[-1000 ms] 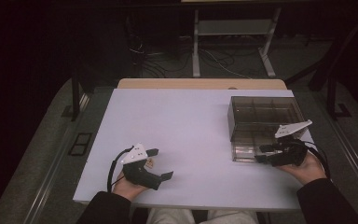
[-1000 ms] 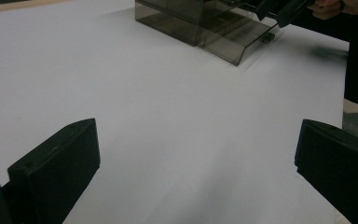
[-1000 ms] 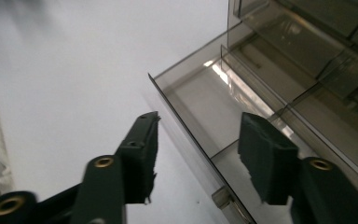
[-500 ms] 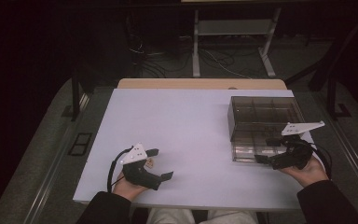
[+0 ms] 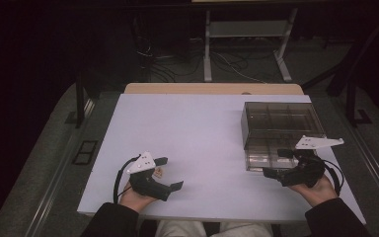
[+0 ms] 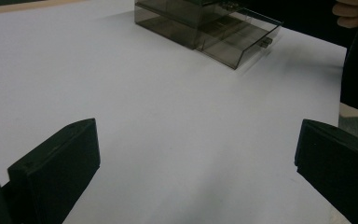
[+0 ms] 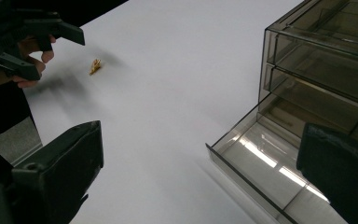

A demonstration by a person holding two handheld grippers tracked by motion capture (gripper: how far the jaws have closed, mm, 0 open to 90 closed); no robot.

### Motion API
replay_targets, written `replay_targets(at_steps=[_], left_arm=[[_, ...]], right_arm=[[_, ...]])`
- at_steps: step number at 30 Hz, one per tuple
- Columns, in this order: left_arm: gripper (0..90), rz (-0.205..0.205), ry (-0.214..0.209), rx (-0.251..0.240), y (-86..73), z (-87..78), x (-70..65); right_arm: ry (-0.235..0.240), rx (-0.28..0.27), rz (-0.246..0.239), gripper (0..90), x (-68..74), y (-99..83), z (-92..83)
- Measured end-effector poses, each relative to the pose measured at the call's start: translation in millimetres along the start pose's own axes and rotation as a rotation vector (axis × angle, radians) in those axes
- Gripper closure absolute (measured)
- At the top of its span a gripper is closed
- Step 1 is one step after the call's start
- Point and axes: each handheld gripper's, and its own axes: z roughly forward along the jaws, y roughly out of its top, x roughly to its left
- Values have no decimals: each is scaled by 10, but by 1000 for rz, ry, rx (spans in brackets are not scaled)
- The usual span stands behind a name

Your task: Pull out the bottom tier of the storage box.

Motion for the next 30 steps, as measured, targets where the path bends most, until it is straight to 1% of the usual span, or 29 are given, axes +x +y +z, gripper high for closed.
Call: replay_targets(at_steps=[3, 6, 9, 13, 16, 18, 19, 21, 23, 26, 30], left_arm=[[0, 2, 0, 1, 2, 0, -3], [0, 2, 1, 1, 2, 0, -3], [0, 3, 0, 4, 3, -2, 0], [0, 3, 0, 3, 2, 0, -1], [0, 3, -1, 4, 2, 1, 0], [0, 1, -2, 6, 0, 3, 0], [0, 10, -6, 12, 2, 1, 8], [0, 7, -6, 13, 3, 7, 5], [0, 3, -7, 18, 4, 8, 3], [0, 8, -5, 24, 8, -1, 4], [0, 10, 8, 20, 18, -28, 5]], right_arm=[[4, -6, 5, 1, 13, -36, 19], [-6, -26, 21, 1, 26, -85, 23], [-19, -42, 24, 1, 41, -139, 30], [-11, -50, 37, 2, 49, -214, 65], [-5, -49, 32, 2, 49, -252, 89], [-11, -47, 12, 2, 53, -273, 103], [-12, -45, 6, 2, 56, -287, 114], [-15, -38, -1, 2, 58, -318, 136], [-21, -32, -2, 2, 55, -351, 157], [-29, -26, -1, 2, 46, -382, 166], [-34, -38, 1, 2, 27, -407, 153]])
